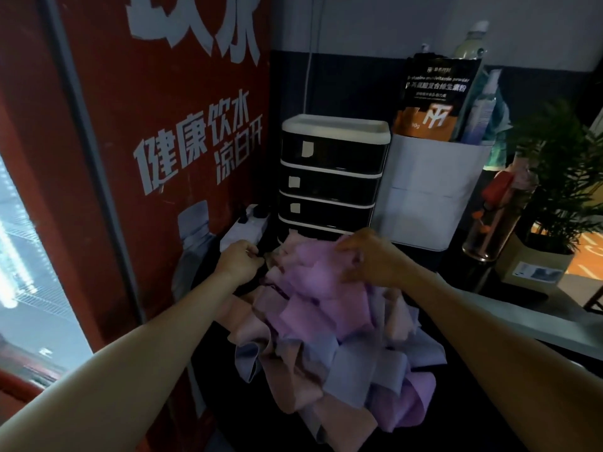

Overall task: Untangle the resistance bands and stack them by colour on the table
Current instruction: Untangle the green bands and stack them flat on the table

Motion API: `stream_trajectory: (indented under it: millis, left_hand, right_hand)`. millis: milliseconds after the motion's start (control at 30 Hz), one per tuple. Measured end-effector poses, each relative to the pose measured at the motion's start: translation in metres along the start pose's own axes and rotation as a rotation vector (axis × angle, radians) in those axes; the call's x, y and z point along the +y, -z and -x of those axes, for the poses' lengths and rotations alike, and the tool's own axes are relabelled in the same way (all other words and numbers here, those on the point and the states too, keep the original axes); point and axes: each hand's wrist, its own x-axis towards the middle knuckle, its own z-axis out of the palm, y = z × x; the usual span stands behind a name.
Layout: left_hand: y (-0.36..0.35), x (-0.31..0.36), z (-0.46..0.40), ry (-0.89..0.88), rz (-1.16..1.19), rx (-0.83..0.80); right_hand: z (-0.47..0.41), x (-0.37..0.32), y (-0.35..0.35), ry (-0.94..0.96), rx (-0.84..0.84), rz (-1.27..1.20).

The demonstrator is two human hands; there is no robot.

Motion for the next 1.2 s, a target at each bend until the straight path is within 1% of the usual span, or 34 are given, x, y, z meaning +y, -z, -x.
stream_trajectory:
  millis: [133, 367, 433, 500, 667, 767, 867, 933, 1033, 1200]
  left_hand:
    - [-0.012, -0.004, -0.016, 0.094, -0.068, -0.061]
    - [-0.037, 0.006, -0.034, 0.218, 0.062, -0.091]
    - [-0.039, 0.014, -0.032, 0.260, 0.069, -0.094]
    - [-0.039, 0.021, -0.031, 0.256, 0.099, -0.096]
    - [-0.020, 0.042, -0.035, 0.067, 0.304, -0.072]
    - [-0.007, 0.062, -0.027, -0.069, 0.265, -0.076]
    - [0.003, 0.081, -0.014, -0.178, 0.288, -0.098]
    - [0.008, 0.093, -0.004, -0.237, 0.286, -0.118]
    - [0.018, 0.114, 0.015, -0.327, 0.364, -0.163]
    - [0.036, 0.144, 0.038, -0.428, 0.424, -0.140]
  right_hand:
    - [-0.005, 0.007, 0.001, -0.037, -0.020, -0.007]
    - [-0.007, 0.013, -0.007, -0.002, -0.019, -0.006]
    - [-0.007, 0.016, -0.009, -0.023, -0.003, -0.011]
    - [-0.007, 0.017, -0.008, -0.047, -0.001, -0.025]
    - [-0.006, 0.015, 0.000, -0.087, 0.051, -0.142]
    - [-0.003, 0.011, 0.007, -0.095, 0.102, -0.172]
    - [0.002, 0.003, 0.017, -0.086, 0.151, -0.242]
    - [0.005, -0.002, 0.024, -0.096, 0.175, -0.288]
    - [0.011, -0.008, 0.034, -0.104, 0.201, -0.293]
    - [0.018, -0.021, 0.050, -0.096, 0.221, -0.404]
